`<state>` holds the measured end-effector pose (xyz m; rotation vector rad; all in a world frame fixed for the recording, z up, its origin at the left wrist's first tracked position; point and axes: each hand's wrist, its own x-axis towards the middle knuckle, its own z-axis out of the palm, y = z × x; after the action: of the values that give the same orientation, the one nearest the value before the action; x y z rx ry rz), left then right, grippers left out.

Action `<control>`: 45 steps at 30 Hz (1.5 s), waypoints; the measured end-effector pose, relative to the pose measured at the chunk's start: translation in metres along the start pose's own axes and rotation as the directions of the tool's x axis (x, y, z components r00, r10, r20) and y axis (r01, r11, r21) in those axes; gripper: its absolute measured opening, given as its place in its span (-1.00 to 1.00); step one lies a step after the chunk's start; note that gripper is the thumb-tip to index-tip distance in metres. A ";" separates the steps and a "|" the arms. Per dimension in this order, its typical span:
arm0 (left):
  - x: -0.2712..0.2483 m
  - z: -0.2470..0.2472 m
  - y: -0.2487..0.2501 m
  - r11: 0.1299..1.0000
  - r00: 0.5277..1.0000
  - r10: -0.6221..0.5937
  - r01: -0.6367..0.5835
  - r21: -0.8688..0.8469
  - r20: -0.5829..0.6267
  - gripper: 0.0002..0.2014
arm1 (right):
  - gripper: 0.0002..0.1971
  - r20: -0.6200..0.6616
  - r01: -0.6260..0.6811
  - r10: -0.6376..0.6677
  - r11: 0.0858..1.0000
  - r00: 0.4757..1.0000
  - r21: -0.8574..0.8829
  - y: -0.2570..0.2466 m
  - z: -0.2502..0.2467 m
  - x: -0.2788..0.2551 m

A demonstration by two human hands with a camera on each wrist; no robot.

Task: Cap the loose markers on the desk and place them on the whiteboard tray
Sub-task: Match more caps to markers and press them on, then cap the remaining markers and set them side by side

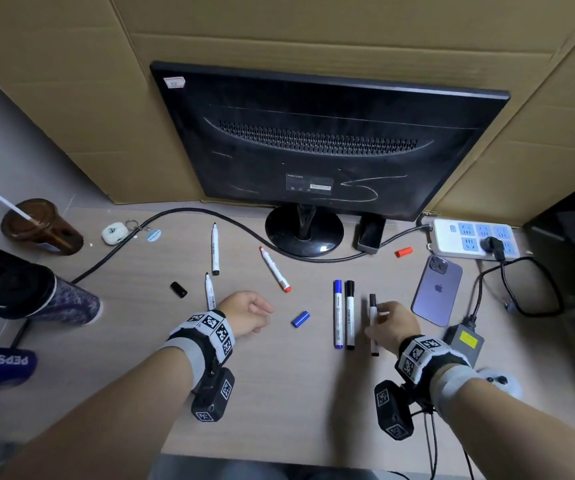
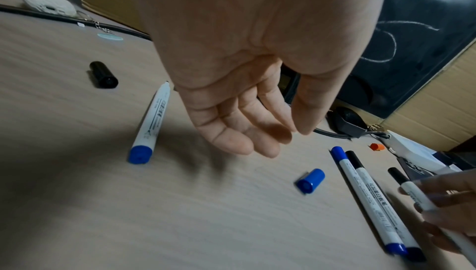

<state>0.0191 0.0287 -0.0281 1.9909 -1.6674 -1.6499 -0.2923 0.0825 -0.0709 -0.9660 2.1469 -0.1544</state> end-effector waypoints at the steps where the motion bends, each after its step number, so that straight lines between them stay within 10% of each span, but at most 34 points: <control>1: 0.002 0.001 -0.001 1.000 1.000 0.002 -0.002 0.000 -0.002 -0.82 | -0.51 0.012 -0.012 0.012 1.000 1.000 0.009 0.000 0.001 0.001; 14: 0.014 -0.026 -0.010 0.995 0.988 -0.027 0.042 0.091 -0.154 -0.66 | -0.82 -0.076 0.142 -0.131 0.977 0.988 0.161 -0.058 -0.002 0.004; 24: 0.016 -0.118 -0.070 0.959 0.844 -0.230 0.280 0.033 -0.484 -0.77 | -0.83 0.105 0.422 -0.422 0.906 0.900 0.022 -0.209 0.087 -0.010; 33: 0.032 -0.135 -0.093 0.907 0.802 -0.382 0.421 -0.019 -0.460 -0.52 | -0.67 0.166 0.432 -0.415 0.898 0.895 -0.082 -0.270 0.141 0.006; 45: 0.052 -0.145 -0.108 0.919 0.857 -0.391 0.386 -0.083 -0.336 -0.78 | -0.82 0.197 0.341 -0.310 0.927 0.930 -0.155 -0.290 0.156 0.011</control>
<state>0.1878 -0.0434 -0.0683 2.5598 -1.1842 -1.2782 -0.0182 -0.1002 -0.0736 -1.3949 1.8558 -0.0299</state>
